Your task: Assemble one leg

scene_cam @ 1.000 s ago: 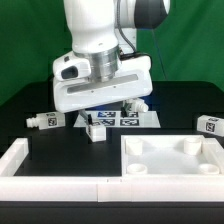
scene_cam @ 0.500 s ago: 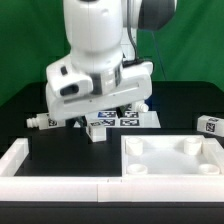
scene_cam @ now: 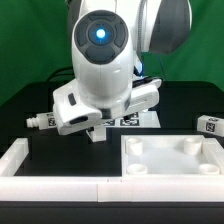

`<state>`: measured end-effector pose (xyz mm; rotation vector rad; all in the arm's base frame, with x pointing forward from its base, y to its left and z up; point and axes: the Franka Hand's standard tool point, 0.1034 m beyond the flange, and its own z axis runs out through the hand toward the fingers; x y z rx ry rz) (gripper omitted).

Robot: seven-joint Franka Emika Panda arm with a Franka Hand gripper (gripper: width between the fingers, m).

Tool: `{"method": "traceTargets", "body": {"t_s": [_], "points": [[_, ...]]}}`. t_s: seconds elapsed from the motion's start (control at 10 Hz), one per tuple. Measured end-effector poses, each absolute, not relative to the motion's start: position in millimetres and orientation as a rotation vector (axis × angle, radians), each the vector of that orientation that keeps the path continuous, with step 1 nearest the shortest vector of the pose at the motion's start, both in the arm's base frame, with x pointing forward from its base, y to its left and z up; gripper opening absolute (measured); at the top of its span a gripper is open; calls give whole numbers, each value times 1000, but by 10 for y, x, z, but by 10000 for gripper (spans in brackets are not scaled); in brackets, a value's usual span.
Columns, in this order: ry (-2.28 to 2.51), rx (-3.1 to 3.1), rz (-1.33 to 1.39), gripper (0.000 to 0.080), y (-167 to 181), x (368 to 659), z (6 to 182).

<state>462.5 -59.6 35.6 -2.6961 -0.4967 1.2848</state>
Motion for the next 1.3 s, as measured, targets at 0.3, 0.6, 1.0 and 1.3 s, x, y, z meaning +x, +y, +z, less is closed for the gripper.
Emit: {"method": "traceTargets", "body": {"t_s": [0.3,0.6,1.0,1.3], "points": [[-565,-2693,1333,649,-719,4713,283],[-568,-2691,1334,649,-707,4710,274],[-553,-2720,1375,639,-664,4685,200],[-571,-2768,1273,297,-667,4784,154]]}}
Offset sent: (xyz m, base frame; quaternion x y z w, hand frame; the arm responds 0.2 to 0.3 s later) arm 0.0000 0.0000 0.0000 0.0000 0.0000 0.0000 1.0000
